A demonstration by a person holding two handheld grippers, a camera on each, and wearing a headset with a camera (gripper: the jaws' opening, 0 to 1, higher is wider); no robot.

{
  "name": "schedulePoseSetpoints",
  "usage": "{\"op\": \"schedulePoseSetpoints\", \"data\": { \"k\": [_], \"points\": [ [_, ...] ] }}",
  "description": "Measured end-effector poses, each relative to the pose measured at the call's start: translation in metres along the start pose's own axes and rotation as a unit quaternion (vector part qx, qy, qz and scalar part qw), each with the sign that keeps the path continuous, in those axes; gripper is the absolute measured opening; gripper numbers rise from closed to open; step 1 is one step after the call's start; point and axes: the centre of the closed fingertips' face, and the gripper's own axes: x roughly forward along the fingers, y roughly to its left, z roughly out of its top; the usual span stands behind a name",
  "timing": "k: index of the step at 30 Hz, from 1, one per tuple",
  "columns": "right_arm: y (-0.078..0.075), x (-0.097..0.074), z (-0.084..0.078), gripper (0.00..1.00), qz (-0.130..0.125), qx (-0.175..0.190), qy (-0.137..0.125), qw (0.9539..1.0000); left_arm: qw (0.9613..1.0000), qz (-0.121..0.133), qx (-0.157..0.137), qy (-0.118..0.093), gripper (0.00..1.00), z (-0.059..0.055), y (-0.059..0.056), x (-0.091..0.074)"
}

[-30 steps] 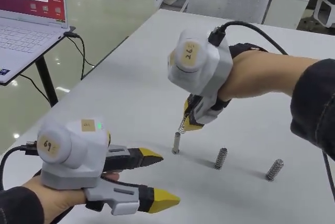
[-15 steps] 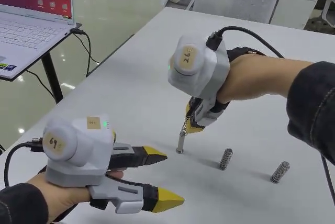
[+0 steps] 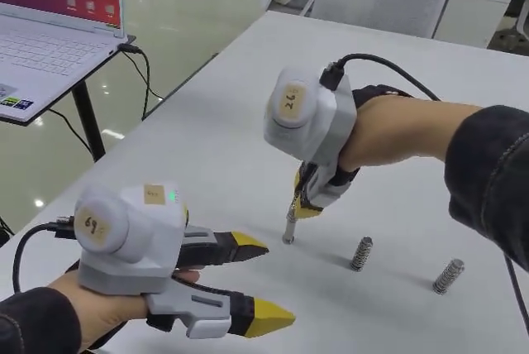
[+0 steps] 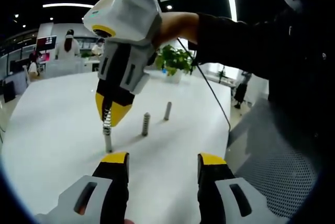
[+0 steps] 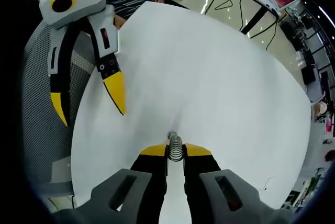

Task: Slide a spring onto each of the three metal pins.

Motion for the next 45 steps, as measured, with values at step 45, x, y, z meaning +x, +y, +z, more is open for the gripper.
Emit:
{"op": "schedulePoseSetpoints", "data": {
  "k": [45],
  "points": [
    [0.025, 0.04, -0.002, 0.13, 0.036, 0.007, 0.018, 0.9992, 1.0, 0.001, 0.0, 0.003, 0.47, -0.002, 0.001, 0.001]
  ]
}}
